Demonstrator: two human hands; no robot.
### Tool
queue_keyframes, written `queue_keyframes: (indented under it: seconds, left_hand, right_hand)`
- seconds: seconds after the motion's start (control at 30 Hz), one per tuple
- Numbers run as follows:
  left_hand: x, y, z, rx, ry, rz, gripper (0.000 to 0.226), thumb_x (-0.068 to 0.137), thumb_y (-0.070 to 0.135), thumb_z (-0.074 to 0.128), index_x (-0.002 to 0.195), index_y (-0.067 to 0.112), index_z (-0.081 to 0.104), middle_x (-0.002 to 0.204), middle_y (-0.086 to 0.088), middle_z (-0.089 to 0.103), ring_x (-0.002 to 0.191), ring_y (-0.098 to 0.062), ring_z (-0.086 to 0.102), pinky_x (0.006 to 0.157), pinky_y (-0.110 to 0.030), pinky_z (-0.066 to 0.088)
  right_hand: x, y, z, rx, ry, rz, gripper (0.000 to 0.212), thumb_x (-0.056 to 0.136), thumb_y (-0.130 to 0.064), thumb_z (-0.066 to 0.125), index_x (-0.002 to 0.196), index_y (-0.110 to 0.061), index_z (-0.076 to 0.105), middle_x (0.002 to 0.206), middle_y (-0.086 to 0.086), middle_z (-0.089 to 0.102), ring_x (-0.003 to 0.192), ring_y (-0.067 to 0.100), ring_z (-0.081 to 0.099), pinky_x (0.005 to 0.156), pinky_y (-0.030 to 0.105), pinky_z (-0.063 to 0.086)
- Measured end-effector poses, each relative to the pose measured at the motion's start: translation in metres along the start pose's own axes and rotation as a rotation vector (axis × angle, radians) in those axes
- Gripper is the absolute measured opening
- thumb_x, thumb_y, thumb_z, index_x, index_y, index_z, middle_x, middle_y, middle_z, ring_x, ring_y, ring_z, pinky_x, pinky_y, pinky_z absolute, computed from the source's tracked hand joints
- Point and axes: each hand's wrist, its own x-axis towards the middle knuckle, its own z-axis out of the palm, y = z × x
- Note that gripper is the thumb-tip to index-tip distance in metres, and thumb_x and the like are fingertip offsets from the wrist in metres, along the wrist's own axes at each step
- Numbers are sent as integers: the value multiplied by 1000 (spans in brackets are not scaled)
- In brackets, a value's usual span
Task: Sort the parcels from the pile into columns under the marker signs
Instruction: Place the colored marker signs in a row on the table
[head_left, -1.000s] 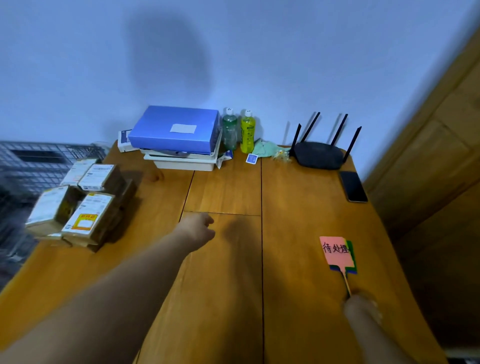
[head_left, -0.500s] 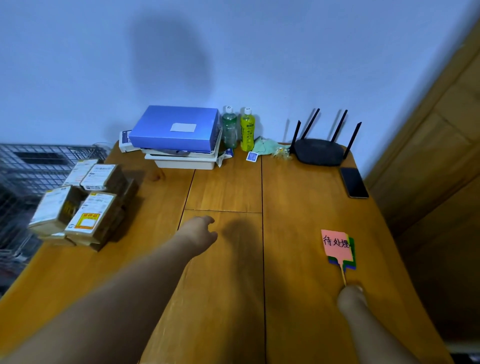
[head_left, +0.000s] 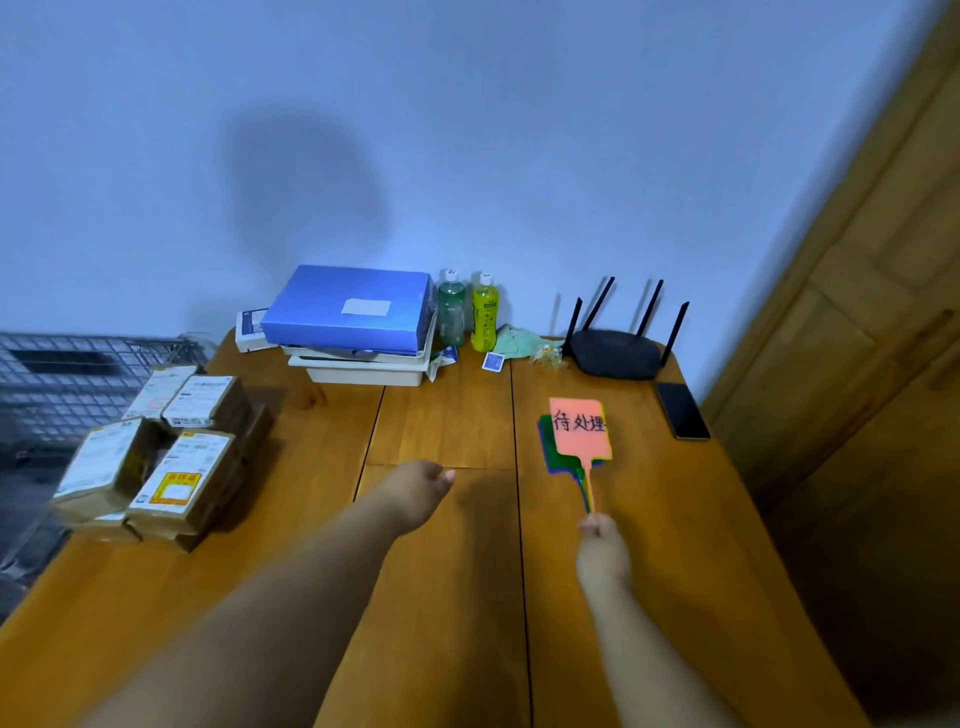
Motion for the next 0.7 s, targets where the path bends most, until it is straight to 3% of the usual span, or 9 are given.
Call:
queue_keyframes:
  seconds: [0.07,0.13,0.27,0.37,0.47,0.53,0.63,0.7]
  left_hand:
    - [-2,7,-6,-117,-14,26,54,99,46,39,143,14,42,147,-12,44,136,-30,40,107,-41,34]
    - [-2,12,-15,-219,-20,56,55,98,49,41,141,16,45,144,-9,48,135,-28,41,107,-42,34]
    - [-2,17,-33,-516,-52,146,44,94,47,52,123,15,62,123,-1,66,125,-19,52,105,-40,38]
    - [-7,21,-46,-707,-41,210,23,96,31,55,104,13,68,103,-1,71,99,-13,62,82,-27,46]
    - [-12,18,-56,-939,-53,223,14,97,17,54,102,10,65,98,-6,73,80,-8,69,66,-21,52]
    - [-14,10,-63,-1028,-78,236,16,98,15,51,101,7,65,96,-9,74,86,-13,70,72,-27,56]
    - [-17,-1,-70,-1106,-90,267,23,100,17,46,101,4,64,94,-12,74,92,-22,69,93,-42,50]
    - [-19,-7,-73,-1111,-86,276,24,100,18,45,98,3,63,89,-12,74,89,-21,70,94,-44,47]
  right_hand:
    - [-20,-37,8,64,-33,-89,21,103,-18,39,92,-16,56,86,8,60,75,27,53,56,28,32]
    - [-43,-77,21,111,-83,-197,23,103,-22,38,88,-19,55,76,-2,54,73,23,51,58,30,32]
    - [-77,-120,44,192,-208,-331,23,103,-24,39,90,-21,58,76,-6,55,71,15,51,60,26,36]
    - [-100,-141,56,239,-297,-395,23,104,-24,39,108,-21,61,90,-8,62,79,4,55,62,13,38]
    - [-118,-155,66,261,-358,-405,30,104,-23,39,127,-20,58,113,-4,64,98,10,57,71,15,41]
    - [-126,-159,72,265,-373,-381,32,104,-24,40,131,-21,57,116,-3,64,103,11,58,74,19,41]
    - [-134,-161,82,296,-403,-363,27,103,-25,41,123,-26,59,110,-2,67,102,14,61,71,18,43]
    - [-140,-164,82,269,-406,-394,25,103,-25,42,114,-20,64,101,0,68,94,16,61,68,19,42]
